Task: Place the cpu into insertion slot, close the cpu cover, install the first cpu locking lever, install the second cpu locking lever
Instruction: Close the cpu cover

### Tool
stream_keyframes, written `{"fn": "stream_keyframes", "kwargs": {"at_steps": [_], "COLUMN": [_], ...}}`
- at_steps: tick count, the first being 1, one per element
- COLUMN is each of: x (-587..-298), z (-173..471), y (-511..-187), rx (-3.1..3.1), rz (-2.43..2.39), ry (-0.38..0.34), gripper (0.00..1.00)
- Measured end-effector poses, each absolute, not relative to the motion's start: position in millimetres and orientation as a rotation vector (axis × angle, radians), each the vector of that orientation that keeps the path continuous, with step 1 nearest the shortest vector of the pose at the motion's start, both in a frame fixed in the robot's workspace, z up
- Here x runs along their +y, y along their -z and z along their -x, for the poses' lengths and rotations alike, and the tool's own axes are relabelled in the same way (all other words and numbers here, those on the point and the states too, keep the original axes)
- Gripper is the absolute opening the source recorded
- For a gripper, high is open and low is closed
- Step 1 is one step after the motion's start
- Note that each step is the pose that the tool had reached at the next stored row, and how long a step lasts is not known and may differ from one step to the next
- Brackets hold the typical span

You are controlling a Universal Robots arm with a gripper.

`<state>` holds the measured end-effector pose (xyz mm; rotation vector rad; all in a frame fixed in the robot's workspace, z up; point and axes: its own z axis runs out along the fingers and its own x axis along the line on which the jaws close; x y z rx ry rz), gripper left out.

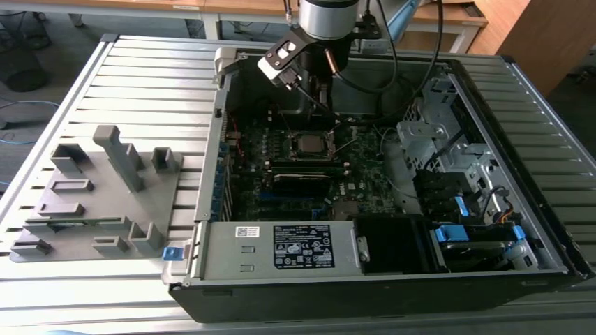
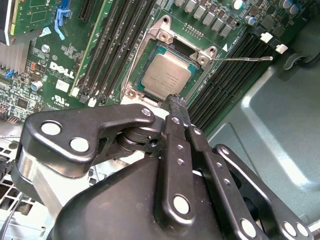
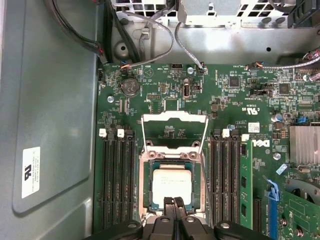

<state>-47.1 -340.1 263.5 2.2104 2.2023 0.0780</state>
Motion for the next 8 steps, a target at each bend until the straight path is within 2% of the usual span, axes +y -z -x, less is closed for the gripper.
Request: {"fn": "stream_keyframes", "kwargs": {"at_steps": [8], "x": [-340.1], "z": [42.7], "y": [-263.5], "rx": [2.202], "rz": [-2.21], "ry": [-0.078], "gripper": [0.11]}}
